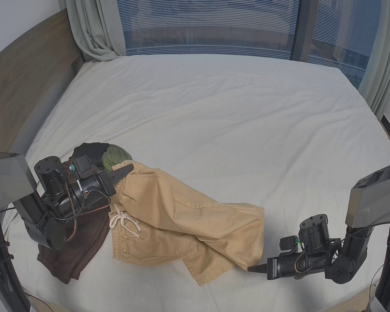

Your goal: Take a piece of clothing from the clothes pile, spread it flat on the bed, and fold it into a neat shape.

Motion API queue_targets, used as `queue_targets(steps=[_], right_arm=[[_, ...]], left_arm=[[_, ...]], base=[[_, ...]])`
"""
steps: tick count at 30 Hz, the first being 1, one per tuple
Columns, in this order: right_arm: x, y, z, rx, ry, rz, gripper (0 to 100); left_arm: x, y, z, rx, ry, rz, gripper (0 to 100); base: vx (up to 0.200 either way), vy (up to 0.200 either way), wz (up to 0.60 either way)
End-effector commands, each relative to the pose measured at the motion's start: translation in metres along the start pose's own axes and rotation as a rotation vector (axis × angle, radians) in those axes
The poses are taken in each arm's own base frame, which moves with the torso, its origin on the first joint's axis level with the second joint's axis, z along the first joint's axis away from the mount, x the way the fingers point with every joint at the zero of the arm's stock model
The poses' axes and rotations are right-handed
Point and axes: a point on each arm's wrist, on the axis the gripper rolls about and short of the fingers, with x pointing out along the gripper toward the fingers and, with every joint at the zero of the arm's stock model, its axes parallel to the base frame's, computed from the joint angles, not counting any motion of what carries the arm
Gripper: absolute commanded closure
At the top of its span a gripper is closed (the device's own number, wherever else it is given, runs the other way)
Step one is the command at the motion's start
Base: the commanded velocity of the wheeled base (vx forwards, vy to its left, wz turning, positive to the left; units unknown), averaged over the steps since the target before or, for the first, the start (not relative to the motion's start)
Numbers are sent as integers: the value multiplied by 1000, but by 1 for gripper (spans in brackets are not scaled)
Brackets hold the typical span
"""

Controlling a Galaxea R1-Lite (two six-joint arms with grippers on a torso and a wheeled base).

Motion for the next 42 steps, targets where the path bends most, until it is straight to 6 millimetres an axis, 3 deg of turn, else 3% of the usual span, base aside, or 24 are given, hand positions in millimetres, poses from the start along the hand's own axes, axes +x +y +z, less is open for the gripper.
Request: queue_targets(steps=[1,4,5,7,13,19,28,34,42], right_arm=[[2,-2,-3,5,12,-5,100],[5,-5,-3,-24,18,-11,100],[7,-6,-1,-33,5,-8,0],[7,-6,2,-35,-14,-1,0],[-5,-25,50,-35,-261,-3,0],[-13,-42,73,-15,-358,-29,0],[7,-57,63,23,-318,-87,0],[33,-46,62,106,-325,-73,0],[49,-30,71,167,-380,14,0]], left_arm=[[0,2,0,-2,0,5,100],[0,1,0,-2,1,4,100],[0,1,0,1,1,1,100],[0,1,-1,0,2,1,100],[-1,-1,0,2,1,-3,100],[0,-3,0,4,3,-9,100],[0,-4,0,5,3,-11,100],[0,-3,0,6,1,-10,100],[-1,-7,4,13,-9,-17,100]], base=[[0,0,0],[0,0,0],[0,0,0],[0,0,0],[0,0,0],[0,0,0],[0,0,0],[0,0,0],[0,0,0]])
